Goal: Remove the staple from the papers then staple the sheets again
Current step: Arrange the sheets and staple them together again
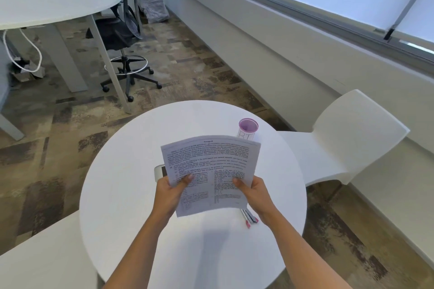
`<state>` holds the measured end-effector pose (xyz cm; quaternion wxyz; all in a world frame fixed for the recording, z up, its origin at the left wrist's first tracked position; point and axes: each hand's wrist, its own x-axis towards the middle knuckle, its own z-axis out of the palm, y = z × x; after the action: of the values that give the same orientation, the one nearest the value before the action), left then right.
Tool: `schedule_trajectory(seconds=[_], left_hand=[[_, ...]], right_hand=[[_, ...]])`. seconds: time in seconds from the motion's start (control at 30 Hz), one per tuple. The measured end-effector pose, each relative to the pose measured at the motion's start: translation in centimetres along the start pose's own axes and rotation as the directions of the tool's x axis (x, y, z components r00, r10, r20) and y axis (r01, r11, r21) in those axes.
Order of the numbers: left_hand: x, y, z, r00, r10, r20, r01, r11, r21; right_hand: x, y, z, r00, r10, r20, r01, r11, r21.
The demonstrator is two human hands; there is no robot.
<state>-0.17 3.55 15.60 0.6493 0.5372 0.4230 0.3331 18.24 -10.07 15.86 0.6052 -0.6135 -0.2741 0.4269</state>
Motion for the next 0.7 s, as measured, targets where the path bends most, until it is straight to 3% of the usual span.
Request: schedule_trajectory(seconds=[0.2,0.43,0.7], left_hand=[[0.3,-1.1,-0.8,0.997,0.015,0.073,-0.017,0.999,0.030],[-0.5,-6.2,-0.4,0.992,-0.121,-0.023,0.122,0.990,0.066],[-0.7,-7.7,-0.5,0.996,-0.083,-0.030,0.084,0.996,0.035]], right_hand=[[0.4,1.5,0.0,1.000,-0.023,-0.009,0.022,0.998,-0.066],[0.4,3.8,-0.7,0.996,0.084,0.026,-0.077,0.977,-0.201],[0.2,4.6,-0.8,0.994,0.108,-0.036,-0.113,0.966,-0.232]])
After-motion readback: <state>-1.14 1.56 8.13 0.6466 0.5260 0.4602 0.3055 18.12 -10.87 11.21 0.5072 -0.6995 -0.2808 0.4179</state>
